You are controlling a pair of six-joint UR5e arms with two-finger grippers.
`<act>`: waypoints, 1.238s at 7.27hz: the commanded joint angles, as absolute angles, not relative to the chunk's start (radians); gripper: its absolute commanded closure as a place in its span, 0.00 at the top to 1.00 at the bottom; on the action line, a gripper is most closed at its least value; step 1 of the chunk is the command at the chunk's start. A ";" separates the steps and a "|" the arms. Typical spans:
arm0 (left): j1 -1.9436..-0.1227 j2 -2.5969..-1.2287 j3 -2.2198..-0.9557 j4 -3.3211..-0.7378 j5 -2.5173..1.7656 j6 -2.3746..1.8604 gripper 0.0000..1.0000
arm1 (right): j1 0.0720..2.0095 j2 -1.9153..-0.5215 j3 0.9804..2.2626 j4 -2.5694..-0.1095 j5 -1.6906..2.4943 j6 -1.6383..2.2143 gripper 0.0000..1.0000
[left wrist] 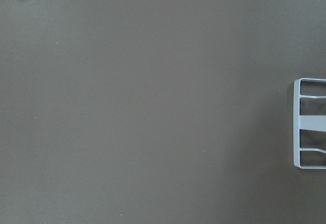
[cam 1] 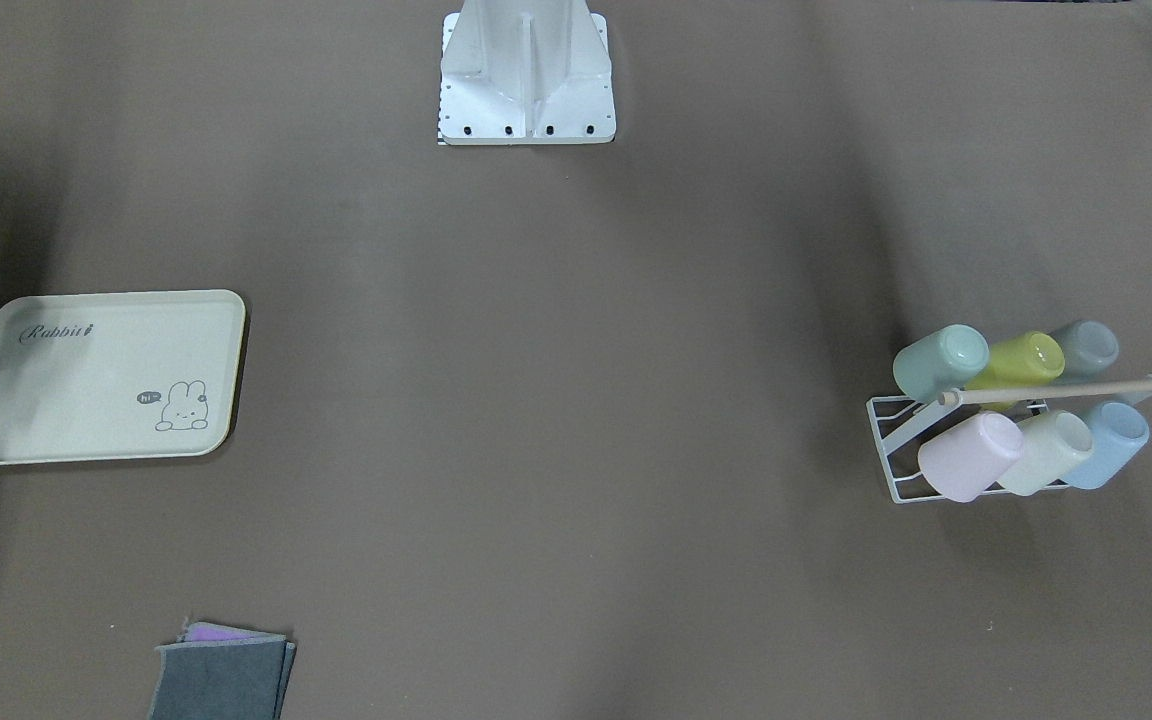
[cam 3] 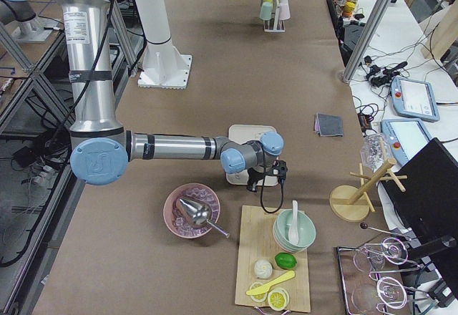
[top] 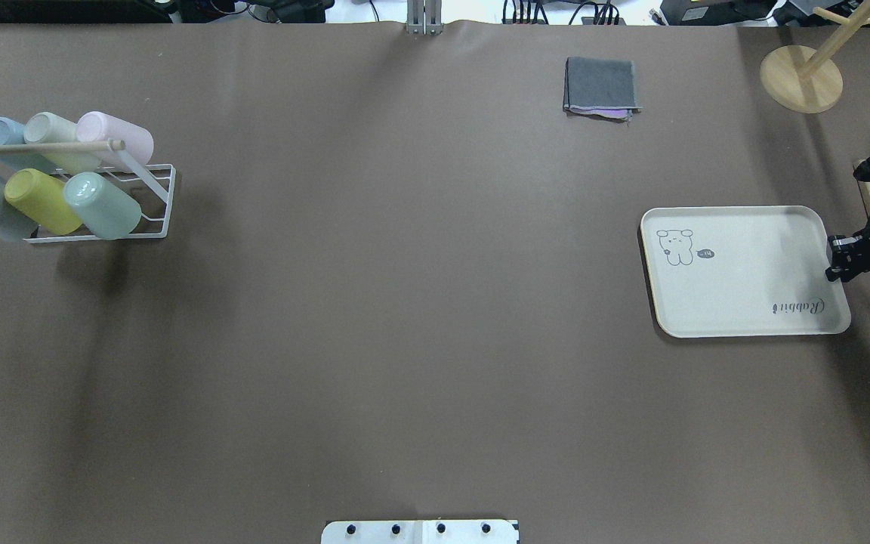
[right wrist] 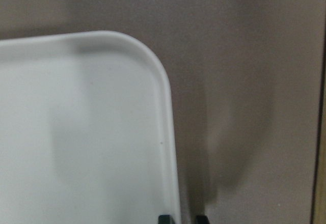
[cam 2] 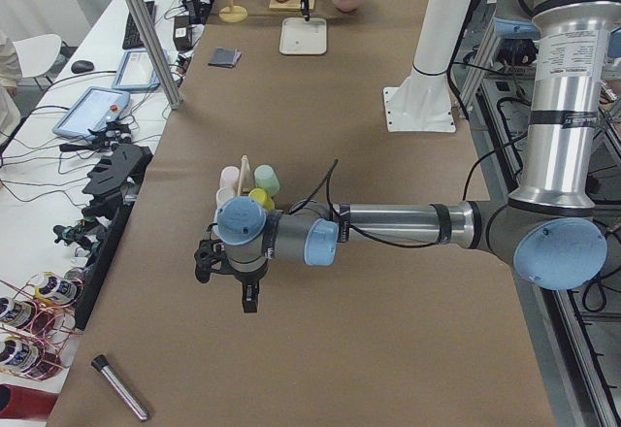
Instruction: Pick up and place green cup on tray
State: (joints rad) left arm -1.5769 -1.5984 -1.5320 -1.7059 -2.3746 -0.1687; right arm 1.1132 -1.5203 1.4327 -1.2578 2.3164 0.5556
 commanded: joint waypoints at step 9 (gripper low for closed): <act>-1.580 -1.598 -1.532 -1.706 -2.376 -0.169 0.98 | 1.121 -1.520 1.456 -1.259 2.325 0.551 0.00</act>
